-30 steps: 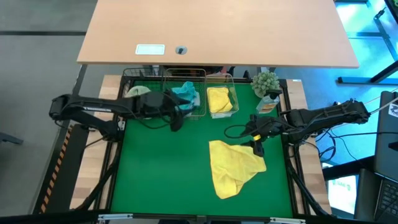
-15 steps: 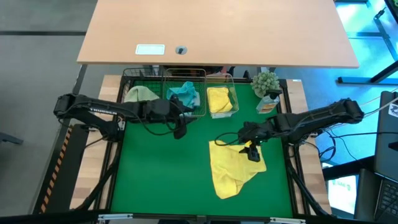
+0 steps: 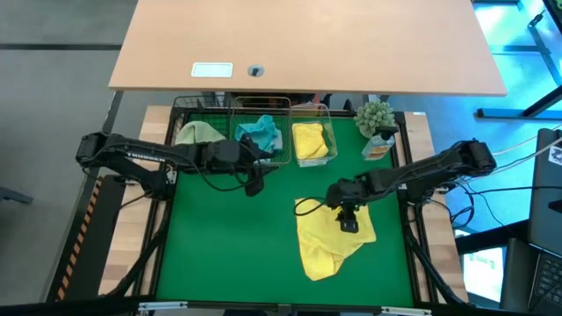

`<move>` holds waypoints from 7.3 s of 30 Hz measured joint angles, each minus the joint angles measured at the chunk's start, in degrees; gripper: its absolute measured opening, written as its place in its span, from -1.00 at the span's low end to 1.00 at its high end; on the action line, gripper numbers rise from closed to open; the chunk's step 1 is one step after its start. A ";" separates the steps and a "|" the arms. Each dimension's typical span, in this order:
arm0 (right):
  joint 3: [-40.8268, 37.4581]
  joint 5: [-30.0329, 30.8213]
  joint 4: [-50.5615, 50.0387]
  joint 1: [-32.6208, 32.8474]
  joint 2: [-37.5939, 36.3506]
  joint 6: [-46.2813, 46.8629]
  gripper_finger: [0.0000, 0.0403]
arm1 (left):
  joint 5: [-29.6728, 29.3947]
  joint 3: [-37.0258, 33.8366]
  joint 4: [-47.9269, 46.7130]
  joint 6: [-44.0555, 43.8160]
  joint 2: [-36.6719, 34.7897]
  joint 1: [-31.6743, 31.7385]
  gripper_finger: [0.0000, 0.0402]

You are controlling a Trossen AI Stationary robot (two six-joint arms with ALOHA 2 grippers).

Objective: Sort microfiber towel by color & place in baskets
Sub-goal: Put the yellow microfiber towel into the transparent bin, then return to Home Position

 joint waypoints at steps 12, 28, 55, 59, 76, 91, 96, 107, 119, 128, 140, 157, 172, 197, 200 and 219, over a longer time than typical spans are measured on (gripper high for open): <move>0.00 4.10 0.07 0.00 9.53 -0.02 0.07 | 0.00 0.00 -0.02 -0.02 0.00 0.00 -0.09; 0.15 5.49 0.68 0.02 14.42 0.03 0.07 | -0.26 0.00 0.00 -0.02 0.00 0.00 -0.09; 11.38 2.69 -8.10 -0.46 11.50 -13.22 -0.95 | -0.35 -0.02 0.97 -0.02 -0.52 0.00 -0.09; 17.55 4.78 -12.21 -1.53 9.34 -17.24 -0.98 | -0.37 -0.02 1.17 0.82 -1.48 0.00 -0.09; 47.36 20.72 -22.94 -15.48 4.43 -32.55 -0.99 | -0.44 0.00 2.12 2.93 -4.59 0.00 -0.09; 57.05 26.33 -15.66 -33.31 4.56 -39.93 -0.99 | -0.42 0.00 2.12 2.95 -4.57 0.00 -0.09; 57.07 20.99 -11.32 -37.46 6.19 -39.18 -0.99 | -0.42 0.00 2.14 2.95 -4.57 0.00 -0.09; 50.88 15.89 -11.97 -38.77 10.64 -38.79 -0.99 | -0.42 0.00 2.12 2.93 -4.55 0.00 -0.09; 31.27 15.45 -4.44 -39.45 10.64 -34.68 -0.99 | -0.42 0.00 2.12 2.95 -4.55 0.00 -0.09; 20.57 13.40 11.25 -39.43 10.62 -34.68 -0.98 | -0.42 0.00 2.12 2.95 -4.55 0.00 -0.09; 16.65 10.97 22.58 -39.45 10.62 -34.70 -0.96 | -0.42 0.00 2.12 2.95 -4.55 0.00 -0.09; 16.65 10.03 22.56 -39.45 10.58 -34.73 -0.64 | -0.42 0.00 2.12 3.01 -4.55 0.00 -0.09; 34.44 16.02 -2.32 -39.43 10.53 -34.97 -0.15 | -1.95 0.07 1.56 3.04 -9.92 0.00 -0.09; 48.04 2.84 -25.14 -39.45 -6.17 -32.63 -0.15 | -2.38 0.04 -18.23 8.99 -35.95 0.00 -0.20; 41.84 2.64 -23.21 -39.45 -12.17 -30.65 -0.15 | -2.43 0.04 -21.89 9.00 -39.70 0.00 -0.34; -2.92 -4.66 2.96 -39.45 -50.57 -17.71 -0.16 | 5.86 -19.19 -17.25 14.70 -56.17 0.00 -0.97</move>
